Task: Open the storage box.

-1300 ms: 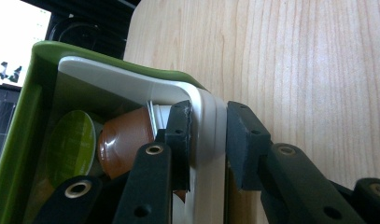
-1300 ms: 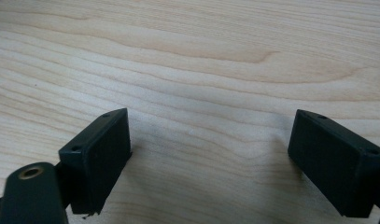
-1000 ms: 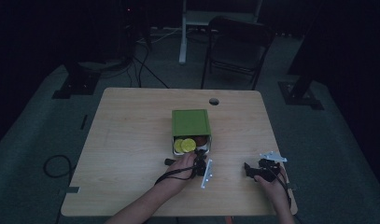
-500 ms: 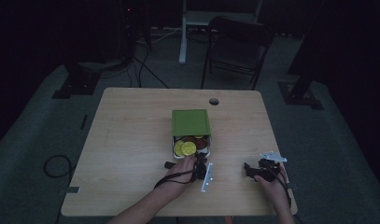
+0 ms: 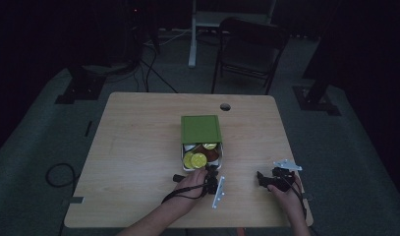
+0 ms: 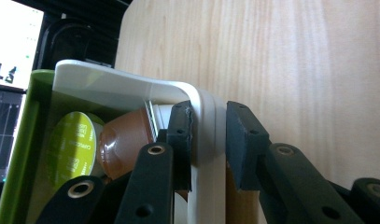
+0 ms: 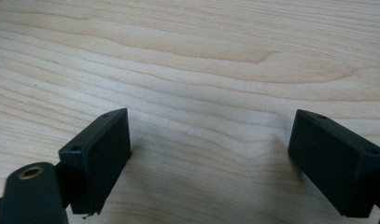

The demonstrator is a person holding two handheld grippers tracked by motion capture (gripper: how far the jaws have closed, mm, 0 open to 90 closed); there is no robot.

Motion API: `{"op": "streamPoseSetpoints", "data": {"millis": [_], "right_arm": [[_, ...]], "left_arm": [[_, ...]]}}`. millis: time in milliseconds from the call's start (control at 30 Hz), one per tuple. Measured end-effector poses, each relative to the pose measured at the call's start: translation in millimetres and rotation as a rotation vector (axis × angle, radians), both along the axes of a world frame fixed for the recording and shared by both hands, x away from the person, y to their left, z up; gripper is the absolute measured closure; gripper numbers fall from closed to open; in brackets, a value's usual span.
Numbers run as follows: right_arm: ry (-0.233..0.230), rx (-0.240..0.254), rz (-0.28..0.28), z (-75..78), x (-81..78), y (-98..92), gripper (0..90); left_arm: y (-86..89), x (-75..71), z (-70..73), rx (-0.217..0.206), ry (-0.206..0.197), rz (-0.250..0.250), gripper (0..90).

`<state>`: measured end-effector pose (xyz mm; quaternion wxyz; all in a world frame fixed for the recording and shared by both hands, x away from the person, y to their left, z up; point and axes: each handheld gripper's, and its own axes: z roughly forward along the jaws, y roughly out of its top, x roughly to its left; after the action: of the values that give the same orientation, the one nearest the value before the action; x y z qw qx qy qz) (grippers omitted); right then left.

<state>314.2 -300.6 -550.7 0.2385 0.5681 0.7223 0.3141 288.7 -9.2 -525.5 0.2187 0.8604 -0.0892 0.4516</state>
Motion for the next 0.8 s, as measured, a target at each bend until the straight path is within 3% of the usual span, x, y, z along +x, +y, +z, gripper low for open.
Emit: {"op": "streamPoseSetpoints", "data": {"millis": [800], "right_arm": [[0.000, 0.000, 0.000, 0.0, 0.0, 0.0, 12.6]], "left_arm": [[1.1, -32.3, -1.2, 0.028, 0.014, -0.029, 73.9]]}}
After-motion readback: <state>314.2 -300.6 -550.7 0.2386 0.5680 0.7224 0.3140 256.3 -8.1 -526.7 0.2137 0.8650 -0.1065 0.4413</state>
